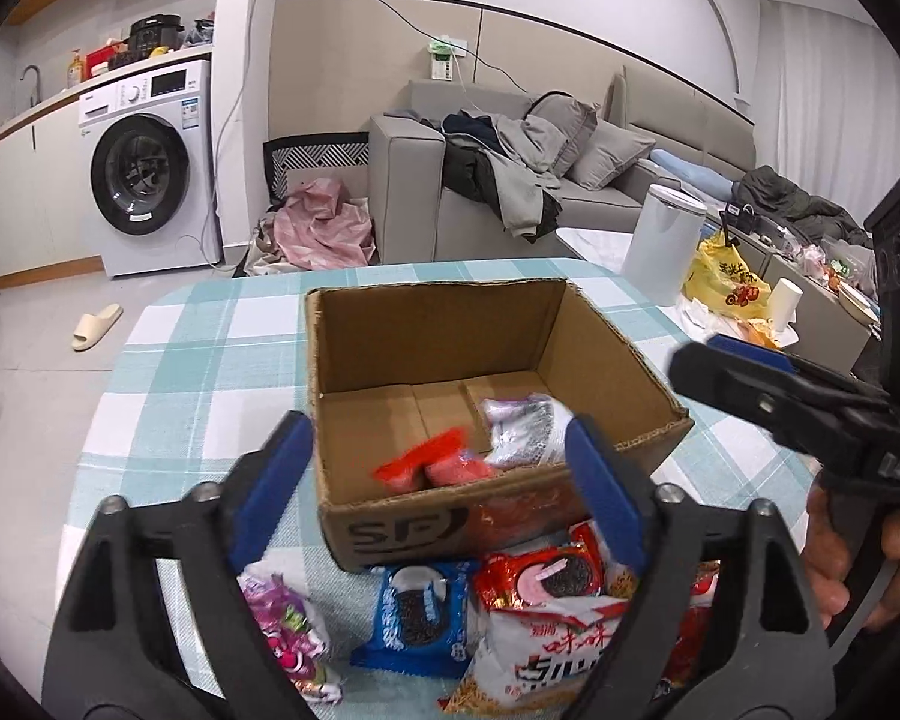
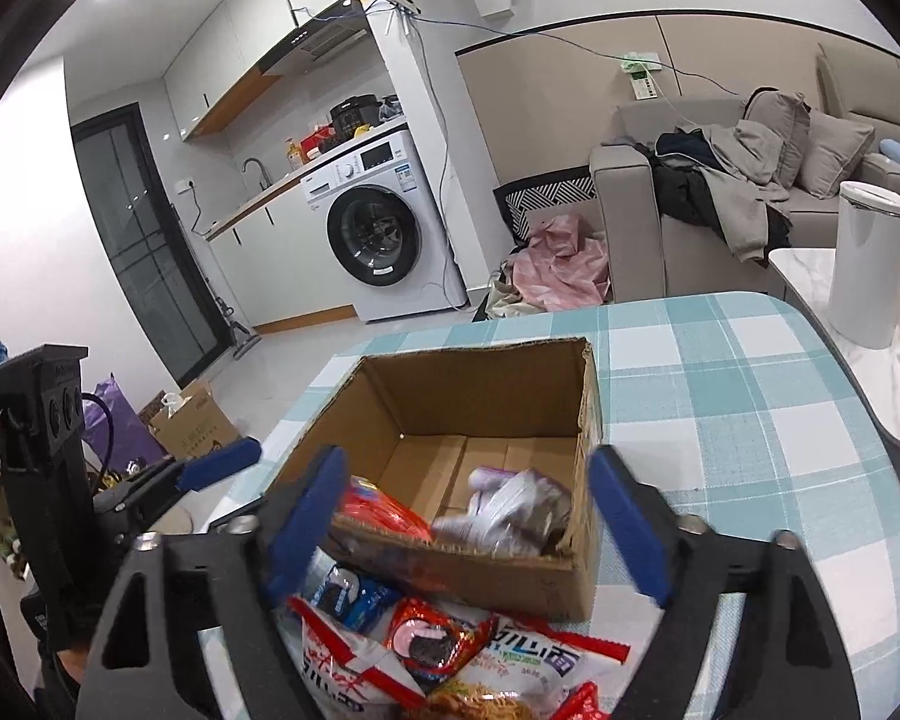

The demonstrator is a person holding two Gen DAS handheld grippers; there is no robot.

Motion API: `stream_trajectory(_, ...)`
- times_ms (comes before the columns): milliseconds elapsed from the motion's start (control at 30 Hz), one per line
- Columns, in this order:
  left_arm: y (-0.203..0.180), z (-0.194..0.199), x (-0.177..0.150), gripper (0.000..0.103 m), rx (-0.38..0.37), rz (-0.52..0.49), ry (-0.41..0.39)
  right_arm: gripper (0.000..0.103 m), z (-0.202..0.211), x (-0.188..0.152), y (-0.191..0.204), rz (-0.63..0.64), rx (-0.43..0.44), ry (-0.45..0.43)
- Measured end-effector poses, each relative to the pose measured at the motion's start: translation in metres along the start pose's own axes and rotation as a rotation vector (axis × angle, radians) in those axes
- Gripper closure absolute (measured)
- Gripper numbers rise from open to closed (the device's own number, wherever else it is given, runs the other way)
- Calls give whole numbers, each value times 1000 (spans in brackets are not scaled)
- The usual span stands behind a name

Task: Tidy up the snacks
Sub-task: 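Open the left gripper over the box while the right gripper releases the grape bag inside, then move both tools back down to the remaining snacks beside the box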

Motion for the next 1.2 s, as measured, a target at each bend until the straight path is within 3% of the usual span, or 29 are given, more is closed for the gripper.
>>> stream_trajectory(67, 2, 8, -4, 17, 10, -6, 0, 6, 4, -4, 0, 12, 0, 8)
stream_trajectory(200, 8, 26, -15, 1, 35, 2, -12, 1, 12, -17, -3, 36, -7, 44)
stream_trajectory(667, 24, 64, -50, 1, 74, 15, 6, 1, 33, -51, -6, 48, -23, 103)
stream_trajectory(1000, 29, 68, -62, 1, 102, 13, 37, 1, 37, -67, -5, 65, -41, 146)
stream_trajectory(1200, 35, 57, -65, 1, 110, 26, 62, 1, 38, -68, -28, 36, -95, 165)
Point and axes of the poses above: each gripper's, at about its wrist camera, not at the fingertips, and z roughly against the way its jaws point, y to its left, x to its top, the point moved 4 cm from there along -z, roughly the way its jaws point, and after that the axes turned 4 degrees about -z, right-handed, at the moved point
